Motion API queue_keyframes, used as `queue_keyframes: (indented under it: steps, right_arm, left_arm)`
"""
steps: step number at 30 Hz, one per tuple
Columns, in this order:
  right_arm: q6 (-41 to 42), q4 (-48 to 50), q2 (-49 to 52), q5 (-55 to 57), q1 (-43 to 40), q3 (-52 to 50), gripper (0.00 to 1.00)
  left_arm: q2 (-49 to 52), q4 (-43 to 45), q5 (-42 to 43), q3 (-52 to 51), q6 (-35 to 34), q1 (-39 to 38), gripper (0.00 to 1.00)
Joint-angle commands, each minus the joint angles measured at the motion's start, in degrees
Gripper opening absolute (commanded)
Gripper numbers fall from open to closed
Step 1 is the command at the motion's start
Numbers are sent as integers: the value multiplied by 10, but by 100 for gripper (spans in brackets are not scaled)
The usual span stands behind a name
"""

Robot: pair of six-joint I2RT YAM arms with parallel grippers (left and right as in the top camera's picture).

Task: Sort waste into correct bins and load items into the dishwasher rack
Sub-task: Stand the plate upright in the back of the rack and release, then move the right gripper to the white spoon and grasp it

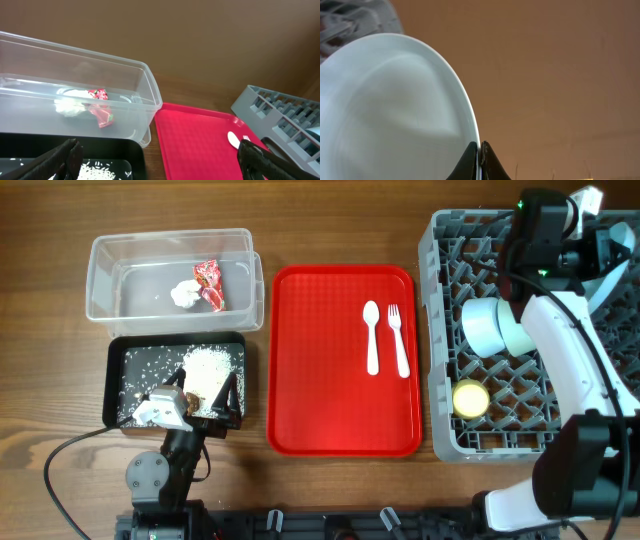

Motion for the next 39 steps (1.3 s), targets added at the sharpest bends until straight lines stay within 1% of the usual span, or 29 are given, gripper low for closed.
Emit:
queue_keyframes:
  steps: [1,5,11,13,14,15,16,18,19,20,22,26,29,31,35,37,39]
  right_arm:
    - [-83,5,27,-34,-1,2,4]
    - [-115,8,46,-46,-1,2,4]
    - [-115,8,58,-61,-1,2,4]
    - [-114,8,58,-71,1,2,6]
    - [-113,8,58,-73,4,2,10]
    - [-114,8,58,-75,6,2,21]
    - [-114,8,58,-78,8,2,36]
    - [-112,11,58,-79,12,2,75]
    - [-105,17,58,-75,15,2,90]
    - [-90,30,58,-64,18,2,93]
    - [-69,56,54,-47,24,2,96]
    - [-66,89,26,-49,46,2,100]
    - [-68,111,-1,-56,68,2,100]
    - [-62,111,-26,-68,92,2,100]
    - [-22,105,-73,-76,150,2,100]
    - [9,81,-96,-88,186,2,100]
    - [50,31,-119,-127,228,2,100]
  left_arm:
    - [-6,3,1,-6,1,5,100]
    - [-6,3,1,-6,1,5,100]
    - [-6,3,1,-6,1,5,100]
    - [-6,3,1,-6,1,5,100]
    - [-6,3,1,-6,1,5,100]
    - [-6,3,1,-6,1,5,100]
    - [-6,3,1,-6,1,5,100]
    - [-6,3,1,-6,1,5,100]
    - [-6,3,1,-6,1,5,100]
    - [-6,3,1,-6,1,5,100]
    - [-6,3,1,-6,1,5,100]
    - [-6,3,1,-6,1,5,100]
    - [-6,3,1,-6,1,5,100]
    - [-6,3,1,-6,1,5,100]
    - [-6,3,1,-6,1,5,100]
    - [-6,3,1,-6,1,5,100]
    - [-6,3,1,-6,1,5,100]
